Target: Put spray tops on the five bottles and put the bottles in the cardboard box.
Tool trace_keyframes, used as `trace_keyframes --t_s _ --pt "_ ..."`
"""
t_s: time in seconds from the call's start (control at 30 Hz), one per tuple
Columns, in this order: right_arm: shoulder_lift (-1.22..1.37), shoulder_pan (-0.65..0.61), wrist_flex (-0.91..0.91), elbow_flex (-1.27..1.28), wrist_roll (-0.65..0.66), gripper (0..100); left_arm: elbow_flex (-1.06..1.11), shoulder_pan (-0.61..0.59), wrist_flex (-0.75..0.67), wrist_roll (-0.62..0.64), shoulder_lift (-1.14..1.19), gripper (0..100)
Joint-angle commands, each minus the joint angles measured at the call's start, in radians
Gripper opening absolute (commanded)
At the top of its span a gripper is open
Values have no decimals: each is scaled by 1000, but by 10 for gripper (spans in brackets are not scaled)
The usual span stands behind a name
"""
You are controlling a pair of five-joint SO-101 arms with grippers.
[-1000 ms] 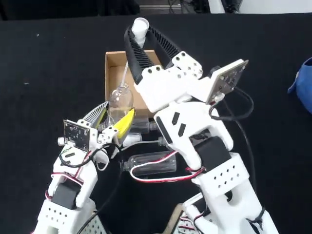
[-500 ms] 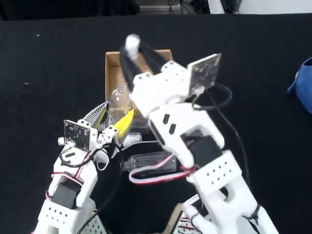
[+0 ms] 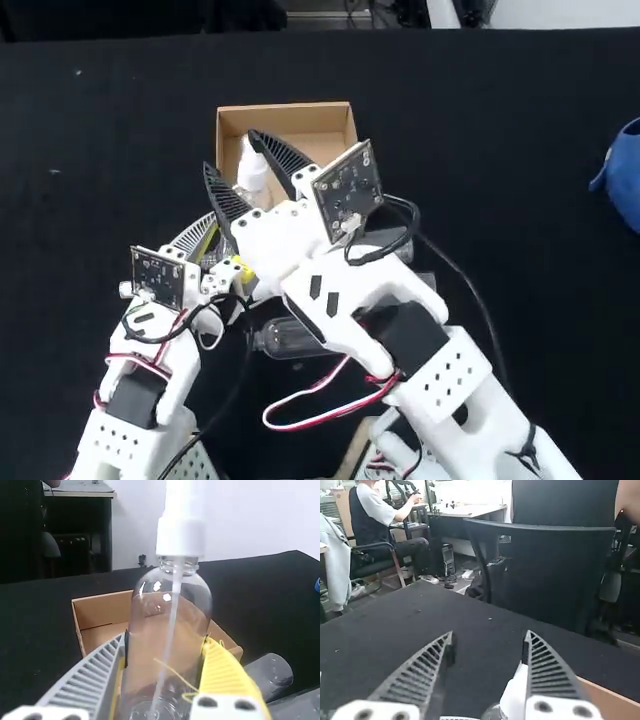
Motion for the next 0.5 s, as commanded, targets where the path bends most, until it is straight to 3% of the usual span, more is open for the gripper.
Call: trace_keyframes --t_s 0.0,0.2,0.37,0.47 --pt "-68 60 17 -73 8 185 -8 -1 -20 3 -9 33" --pt "-272 213 212 -85 11 9 -7 -1 -21 3 -9 33" --pt "-372 350 296 54 101 67 -7 -4 -23 2 -9 33" --pt "-374 428 296 157 129 77 -28 -99 -21 2 -9 30"
